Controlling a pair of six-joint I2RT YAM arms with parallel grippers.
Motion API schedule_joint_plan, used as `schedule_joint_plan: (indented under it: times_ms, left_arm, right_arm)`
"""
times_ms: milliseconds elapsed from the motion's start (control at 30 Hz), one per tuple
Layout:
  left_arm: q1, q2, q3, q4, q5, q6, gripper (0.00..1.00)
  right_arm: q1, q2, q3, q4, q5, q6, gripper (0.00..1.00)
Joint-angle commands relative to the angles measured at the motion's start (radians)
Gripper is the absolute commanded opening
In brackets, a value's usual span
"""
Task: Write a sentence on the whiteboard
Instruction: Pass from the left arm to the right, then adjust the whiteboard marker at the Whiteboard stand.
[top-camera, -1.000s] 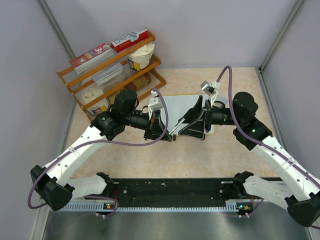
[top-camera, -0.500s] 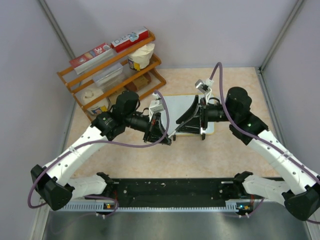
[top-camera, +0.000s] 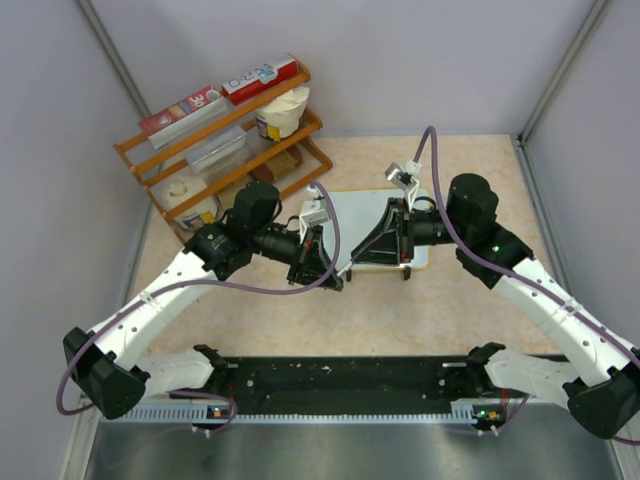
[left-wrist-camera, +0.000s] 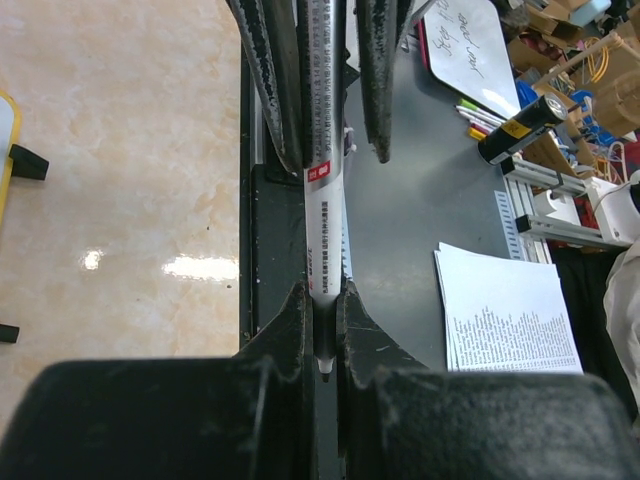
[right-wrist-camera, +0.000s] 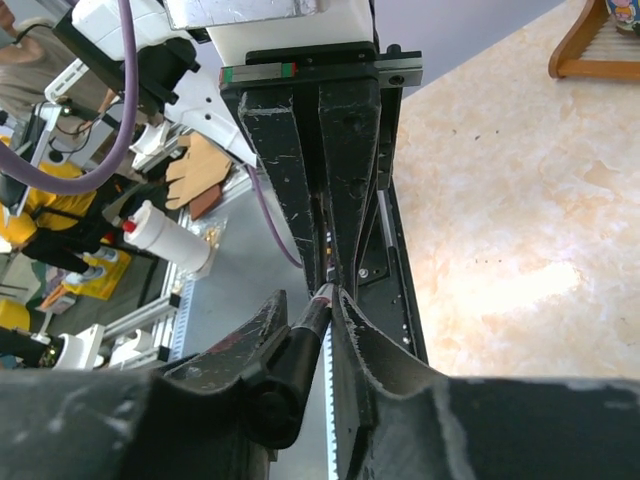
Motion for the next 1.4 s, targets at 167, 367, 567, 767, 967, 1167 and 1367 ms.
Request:
schedule_joint_plan:
  times_ms: [167, 367, 567, 767, 967, 1167, 1367]
  left_arm:
    - [-0.005, -0.002, 0.002, 0.015, 0.021, 0.016, 0.00]
    - [-0.005, -0.002, 0.005, 0.017, -0.002, 0.013, 0.08]
    - [0.000, -0.056, -0.008, 0.055, -0.189, -0.012, 0.70]
    - [0.017, -0.143, -0.050, 0.081, -0.487, -0.095, 0.87]
    - [0.021, -0.253, -0.135, 0.121, -0.601, -0.194, 0.93]
    - [0.021, -0.356, -0.267, 0.101, -0.680, -0.329, 0.93]
    - [0.023, -0.484, -0.494, 0.228, -0.730, -0.470, 0.95]
  right_arm:
    - [0.013, -0.001, 0.037, -0.026, -0.019, -0.041, 0.00]
    - [0.015, -0.023, 0.028, -0.055, 0.012, -0.066, 0.00]
    - [0.015, -0.065, 0.018, -0.101, 0.145, -0.090, 0.00]
    - [0.014, -0.105, -0.008, -0.153, 0.333, -0.098, 0.00]
    - [0.013, -0.193, -0.066, -0.213, 0.517, -0.092, 0.00]
    - [0.015, -0.320, -0.170, -0.226, 0.615, -0.093, 0.00]
    - [0.014, -0.466, -0.299, -0.264, 0.667, -0.060, 0.00]
